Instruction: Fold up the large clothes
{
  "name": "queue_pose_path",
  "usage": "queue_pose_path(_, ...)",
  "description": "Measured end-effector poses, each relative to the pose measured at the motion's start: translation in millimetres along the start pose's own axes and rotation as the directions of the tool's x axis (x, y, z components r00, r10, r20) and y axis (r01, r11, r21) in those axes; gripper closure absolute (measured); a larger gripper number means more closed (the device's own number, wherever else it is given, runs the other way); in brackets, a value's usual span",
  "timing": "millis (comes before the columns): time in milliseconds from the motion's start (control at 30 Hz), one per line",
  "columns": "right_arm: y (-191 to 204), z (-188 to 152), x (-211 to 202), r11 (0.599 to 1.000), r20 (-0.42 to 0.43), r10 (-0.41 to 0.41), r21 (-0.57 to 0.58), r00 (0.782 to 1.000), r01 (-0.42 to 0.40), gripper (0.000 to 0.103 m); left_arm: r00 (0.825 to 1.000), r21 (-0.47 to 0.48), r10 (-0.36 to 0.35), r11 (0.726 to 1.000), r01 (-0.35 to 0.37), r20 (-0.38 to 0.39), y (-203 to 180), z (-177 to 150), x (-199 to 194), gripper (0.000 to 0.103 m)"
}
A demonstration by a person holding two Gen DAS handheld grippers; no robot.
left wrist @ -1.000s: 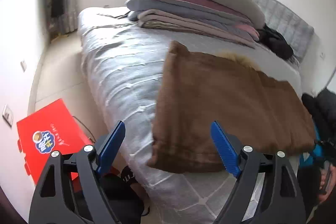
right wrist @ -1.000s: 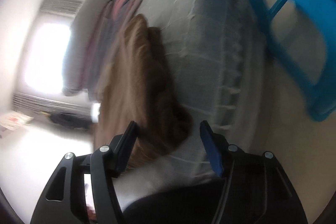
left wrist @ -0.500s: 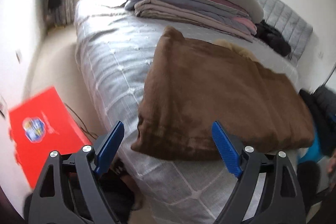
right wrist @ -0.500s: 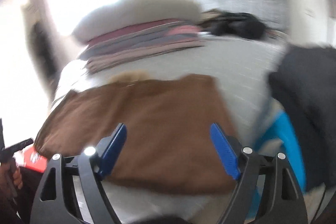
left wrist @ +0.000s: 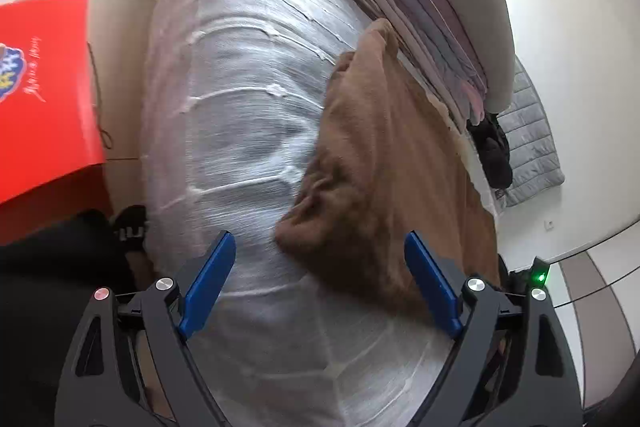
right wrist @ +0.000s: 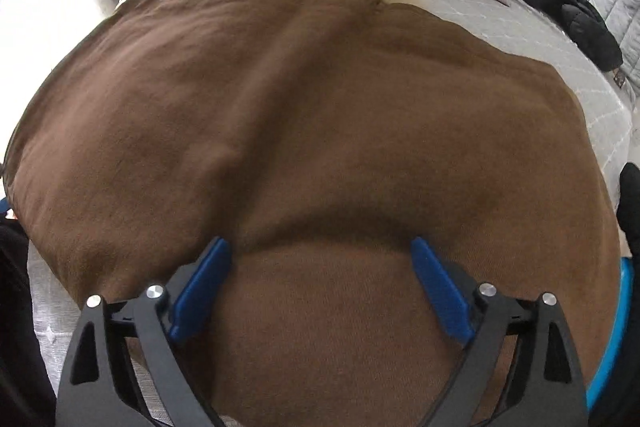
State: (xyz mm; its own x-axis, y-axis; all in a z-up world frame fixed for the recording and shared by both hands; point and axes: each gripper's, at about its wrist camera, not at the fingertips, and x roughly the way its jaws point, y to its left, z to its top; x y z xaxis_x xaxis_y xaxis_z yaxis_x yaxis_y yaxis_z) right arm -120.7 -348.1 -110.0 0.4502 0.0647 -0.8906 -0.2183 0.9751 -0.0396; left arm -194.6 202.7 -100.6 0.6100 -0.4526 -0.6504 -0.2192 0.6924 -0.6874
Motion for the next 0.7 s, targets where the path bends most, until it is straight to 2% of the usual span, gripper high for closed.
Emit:
queue_pose_path(167, -1, -1, 0, 1.000, 0.011, -0.001, 0.025, 1.000, 0.001, 0.007, 0.999, -0.052, -0.036, 0.998, 0.035, -0.028, -9, 3, 26, 0.019)
queue_pose_path(233, -2, 3, 0, 0.999, 0.013, 0.007, 0.032, 1.000, -0.007, 0.007, 1.000, -0.072, -0.030, 0.997, 0.029, -0.005, -12, 5, 32, 0.018)
queue_pose_path(300, -1, 4, -2, 0.999, 0.021, 0.012, 0.034, 1.000, -0.013, 0.007, 0.997, -0.107, -0.065, 0.992, 0.070, 0.042, -15, 9, 31, 0.021)
queue_pose_path(333, -2, 4, -6, 0.999, 0.037, 0.019, 0.038, 0.999, -0.021, 0.007, 0.995, -0.108, -0.077, 0.991, 0.084, 0.069, -17, 11, 29, 0.033)
queue_pose_path(367, -2, 4, -12, 0.999, 0.060, 0.027, 0.041, 0.998, -0.029, 0.007, 0.994, -0.102, -0.076, 0.991, 0.084, 0.082, -20, 12, 28, 0.050)
queue_pose_path(433, -6, 6, -35, 0.998, 0.171, 0.029, 0.051, 0.985, -0.039, 0.007, 0.990, -0.072, -0.104, 0.991, 0.111, 0.095, -23, 15, 28, 0.069)
queue_pose_path(467, -9, 8, -42, 0.998, 0.207, 0.024, 0.057, 0.978, -0.036, 0.007, 0.991, -0.063, -0.097, 0.993, 0.103, 0.090, -24, 16, 29, 0.072)
queue_pose_path(533, -16, 18, -49, 0.997, 0.249, 0.005, 0.076, 0.968, -0.024, 0.007, 0.992, -0.068, -0.095, 0.993, 0.101, 0.078, -19, 15, 32, 0.074)
queue_pose_path(633, -27, 45, -40, 0.995, 0.246, -0.001, 0.096, 0.969, -0.023, 0.007, 0.993, -0.105, -0.098, 0.989, 0.104, 0.065, -10, 11, 33, 0.073)
queue_pose_path(700, -28, 59, -31, 0.995, 0.233, 0.001, 0.096, 0.973, -0.024, 0.007, 0.993, -0.155, -0.101, 0.982, 0.110, 0.065, 0, 7, 31, 0.063)
